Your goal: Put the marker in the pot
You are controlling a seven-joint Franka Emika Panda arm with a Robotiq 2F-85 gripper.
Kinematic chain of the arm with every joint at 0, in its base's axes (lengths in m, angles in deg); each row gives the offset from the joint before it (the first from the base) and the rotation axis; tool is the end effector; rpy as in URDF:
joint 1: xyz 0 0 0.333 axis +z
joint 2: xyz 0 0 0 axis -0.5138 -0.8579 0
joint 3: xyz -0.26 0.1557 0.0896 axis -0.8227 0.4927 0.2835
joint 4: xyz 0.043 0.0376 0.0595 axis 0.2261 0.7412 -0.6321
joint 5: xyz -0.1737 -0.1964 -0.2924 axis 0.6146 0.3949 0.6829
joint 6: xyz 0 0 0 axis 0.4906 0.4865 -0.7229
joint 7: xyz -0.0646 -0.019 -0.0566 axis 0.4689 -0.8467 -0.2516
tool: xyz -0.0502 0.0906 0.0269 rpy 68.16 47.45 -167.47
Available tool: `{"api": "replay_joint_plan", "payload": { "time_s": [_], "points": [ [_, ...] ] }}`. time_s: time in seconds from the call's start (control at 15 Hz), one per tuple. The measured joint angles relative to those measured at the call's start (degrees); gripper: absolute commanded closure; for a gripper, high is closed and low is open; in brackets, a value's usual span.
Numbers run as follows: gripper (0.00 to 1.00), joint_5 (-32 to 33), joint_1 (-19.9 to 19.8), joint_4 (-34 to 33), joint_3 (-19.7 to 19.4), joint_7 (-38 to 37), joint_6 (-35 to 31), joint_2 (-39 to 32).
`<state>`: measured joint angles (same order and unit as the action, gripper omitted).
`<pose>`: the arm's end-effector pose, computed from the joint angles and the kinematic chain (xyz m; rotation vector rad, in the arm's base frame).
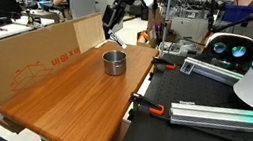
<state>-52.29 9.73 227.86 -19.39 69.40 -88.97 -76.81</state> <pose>0.4555 -0.0517 0.2662 -2.8145 -0.1794 -0.7281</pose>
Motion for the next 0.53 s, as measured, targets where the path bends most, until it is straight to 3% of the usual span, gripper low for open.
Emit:
{"api": "replay_joint_plan", "payload": {
  "time_s": [0.2, 0.53],
  "points": [
    [0.94, -6.1, 0.1, 0.5, 0.4, 6.1, -0.4, 0.0],
    [0.94, -9.9, 0.5, 0.8, 0.7, 10.0, -1.3, -0.3]
  ]
}}
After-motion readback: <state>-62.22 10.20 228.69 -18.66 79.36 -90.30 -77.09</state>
